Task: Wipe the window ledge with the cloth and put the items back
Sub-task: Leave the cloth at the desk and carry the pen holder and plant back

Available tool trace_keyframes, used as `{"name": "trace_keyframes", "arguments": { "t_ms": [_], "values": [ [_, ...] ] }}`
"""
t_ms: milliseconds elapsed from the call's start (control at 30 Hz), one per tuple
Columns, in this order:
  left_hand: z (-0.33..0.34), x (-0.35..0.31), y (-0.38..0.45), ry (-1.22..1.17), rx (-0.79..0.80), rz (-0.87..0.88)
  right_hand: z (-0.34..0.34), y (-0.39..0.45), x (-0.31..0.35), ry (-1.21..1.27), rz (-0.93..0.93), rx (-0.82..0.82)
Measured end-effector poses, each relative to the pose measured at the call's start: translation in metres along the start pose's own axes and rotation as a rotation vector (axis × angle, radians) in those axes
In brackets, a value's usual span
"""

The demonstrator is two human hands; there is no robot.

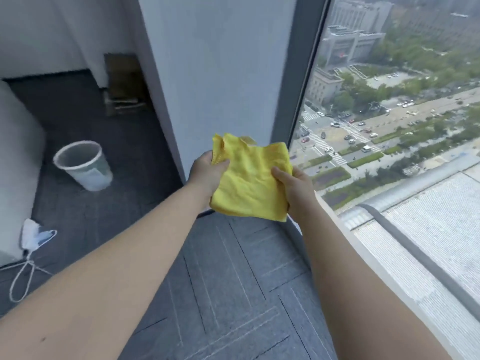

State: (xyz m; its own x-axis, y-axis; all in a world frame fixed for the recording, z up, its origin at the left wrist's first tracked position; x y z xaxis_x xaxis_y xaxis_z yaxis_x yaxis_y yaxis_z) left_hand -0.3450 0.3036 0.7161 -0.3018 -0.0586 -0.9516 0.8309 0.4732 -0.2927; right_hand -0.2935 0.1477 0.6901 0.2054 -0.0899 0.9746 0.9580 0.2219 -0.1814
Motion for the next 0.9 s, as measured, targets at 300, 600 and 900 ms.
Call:
{"name": "trace_keyframes", "arguments": {
  "t_ms": [300, 600, 900],
  "values": [
    [-0.245, -0.043, -0.009, -0.118, -0.476, 0.057, 0.263, 0.011, 0.034, -0.101, -0.023, 0.503],
    [-0.434, -0.046, -0.043, -0.197, -0.840, 0.033, 0.483, -0.028, 0.034, -0.199, -0.029, 0.844],
    [-0.645, -0.016, -0.065, -0.230, -1.001, -0.012, 0.701, -0.094, -0.011, -0.235, -0.065, 0.975]
  ]
}}
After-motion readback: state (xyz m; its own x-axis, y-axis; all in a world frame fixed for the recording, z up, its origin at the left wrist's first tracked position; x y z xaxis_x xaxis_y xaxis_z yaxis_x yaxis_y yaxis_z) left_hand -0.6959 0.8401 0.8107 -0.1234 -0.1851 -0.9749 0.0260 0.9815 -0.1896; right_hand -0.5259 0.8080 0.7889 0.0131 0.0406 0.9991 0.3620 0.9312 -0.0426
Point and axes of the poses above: each hand's wrist, its own y-axis towards the middle knuckle, its own z-axis out of the palm, x = y × z, the point moved 2 cm from there along y, towards the middle knuckle, and after that the axes turned 5 degrees about -z, right-handed, at the moved point
